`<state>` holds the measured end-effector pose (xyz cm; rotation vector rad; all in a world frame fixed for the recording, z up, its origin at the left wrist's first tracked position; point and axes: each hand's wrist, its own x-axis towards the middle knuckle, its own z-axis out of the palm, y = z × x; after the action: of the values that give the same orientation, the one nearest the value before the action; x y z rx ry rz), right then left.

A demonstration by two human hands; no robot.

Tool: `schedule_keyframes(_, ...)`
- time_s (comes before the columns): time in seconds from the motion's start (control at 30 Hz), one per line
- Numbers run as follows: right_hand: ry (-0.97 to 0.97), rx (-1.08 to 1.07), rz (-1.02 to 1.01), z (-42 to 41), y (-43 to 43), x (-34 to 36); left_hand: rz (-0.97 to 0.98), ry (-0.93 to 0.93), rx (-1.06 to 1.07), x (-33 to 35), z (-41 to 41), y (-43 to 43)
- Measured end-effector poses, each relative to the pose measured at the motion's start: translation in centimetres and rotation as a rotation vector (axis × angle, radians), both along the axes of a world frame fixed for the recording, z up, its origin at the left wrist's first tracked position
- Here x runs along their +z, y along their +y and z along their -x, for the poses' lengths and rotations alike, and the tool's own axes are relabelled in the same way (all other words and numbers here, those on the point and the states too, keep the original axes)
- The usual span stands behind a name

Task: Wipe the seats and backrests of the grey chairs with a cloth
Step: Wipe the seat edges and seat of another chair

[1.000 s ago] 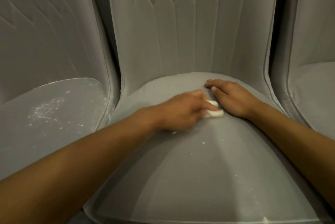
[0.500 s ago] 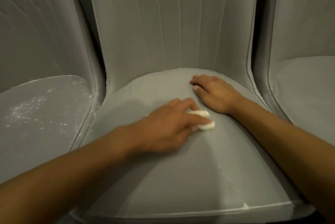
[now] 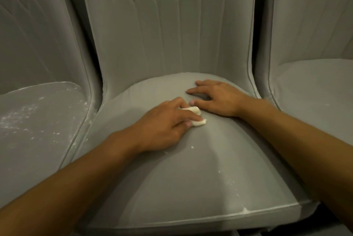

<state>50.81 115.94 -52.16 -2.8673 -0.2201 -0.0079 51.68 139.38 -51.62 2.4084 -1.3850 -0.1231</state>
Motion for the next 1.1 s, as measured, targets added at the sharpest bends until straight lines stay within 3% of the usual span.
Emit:
schedule_keyframes(0.17, 0.103, 0.033, 0.178, 2.6, -2.0, -0.5, 0.047, -0.023, -0.201, -0.2, 4.2, -2.0)
schedule_keyframes(0.4, 0.079, 0.010, 0.175, 2.8, -2.0, -1.0, 0.013, -0.049, -0.420, 0.5, 6.3, -3.2)
schedule_keyframes(0.57, 0.061, 0.032, 0.162, 2.7, -2.3, -1.0, 0.096, 0.021, -0.128, -0.6, 4.0, -5.6)
schedule_keyframes(0.77, 0.052, 0.013, 0.115, 3.1, -1.9, -0.9, 0.131, -0.036, -0.495, -0.3, 9.8, -8.1)
schedule_keyframes(0.87, 0.041, -0.003, 0.100, 3.0, -2.1, -1.0, 0.043, 0.077, -0.602, 0.8, 8.8, -6.4)
schedule_keyframes(1.03, 0.046, 0.041, 0.099, 2.8, -2.4, -1.1, 0.029, -0.044, -0.170, 0.5, 3.8, -6.1)
schedule_keyframes(1.1, 0.095, 0.055, 0.024, 2.4, -2.8, -0.7, 0.044, -0.047, -0.186, -0.2, 5.7, -7.6)
